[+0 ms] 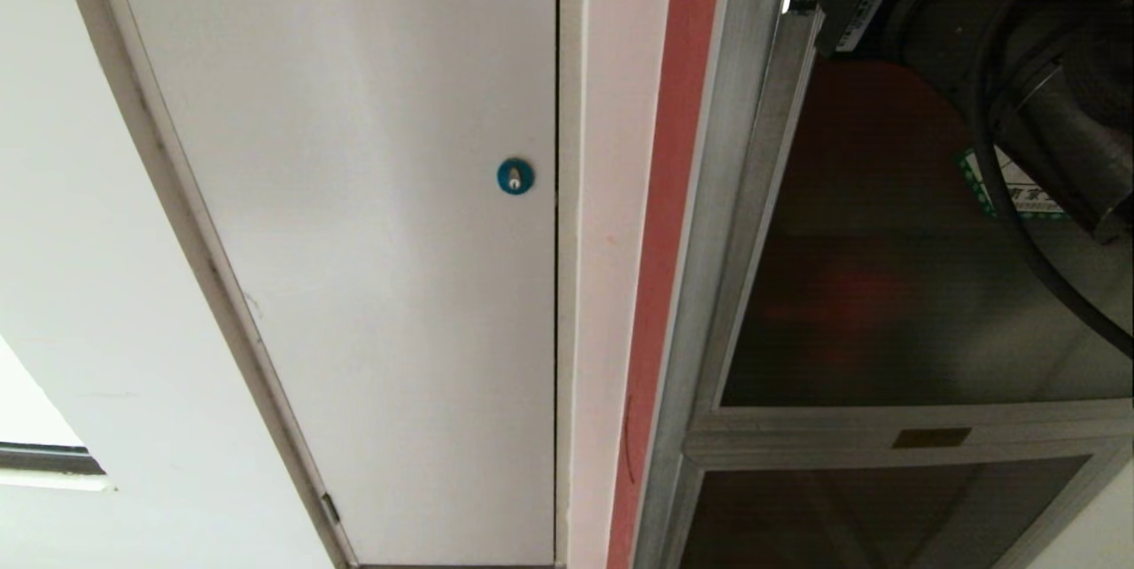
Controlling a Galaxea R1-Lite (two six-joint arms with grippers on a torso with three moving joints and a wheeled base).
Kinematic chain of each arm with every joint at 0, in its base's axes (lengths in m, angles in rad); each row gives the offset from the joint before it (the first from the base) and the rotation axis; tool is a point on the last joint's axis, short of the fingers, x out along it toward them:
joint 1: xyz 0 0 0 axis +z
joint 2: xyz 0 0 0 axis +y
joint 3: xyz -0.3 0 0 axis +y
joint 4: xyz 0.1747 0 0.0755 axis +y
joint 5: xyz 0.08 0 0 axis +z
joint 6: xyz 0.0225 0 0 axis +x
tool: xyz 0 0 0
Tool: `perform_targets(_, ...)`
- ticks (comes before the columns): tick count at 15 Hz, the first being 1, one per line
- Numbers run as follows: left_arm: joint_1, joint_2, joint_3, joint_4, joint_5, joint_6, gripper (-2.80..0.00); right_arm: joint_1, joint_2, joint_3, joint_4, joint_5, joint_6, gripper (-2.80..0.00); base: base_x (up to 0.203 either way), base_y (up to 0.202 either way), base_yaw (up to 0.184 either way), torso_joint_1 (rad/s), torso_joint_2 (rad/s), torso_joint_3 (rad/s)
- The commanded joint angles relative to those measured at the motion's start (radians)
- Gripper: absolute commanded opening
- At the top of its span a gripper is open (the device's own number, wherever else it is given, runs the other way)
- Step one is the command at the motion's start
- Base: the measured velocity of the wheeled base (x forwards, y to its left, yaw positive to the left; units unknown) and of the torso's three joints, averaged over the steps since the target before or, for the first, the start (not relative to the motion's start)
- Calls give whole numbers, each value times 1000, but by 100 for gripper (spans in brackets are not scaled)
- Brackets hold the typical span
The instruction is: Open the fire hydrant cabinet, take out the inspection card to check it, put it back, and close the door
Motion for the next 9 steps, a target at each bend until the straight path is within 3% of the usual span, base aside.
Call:
perform_targets(1,0,1,2,-1,0,0,-280,-18,25,-21,-5,-8,-2,0,0,0,0,0,0,0)
perform_targets(9,1,1,3,0,0,0,-280,-63,79,-97,-4,-12,1,0,0,0,0,0,0,0)
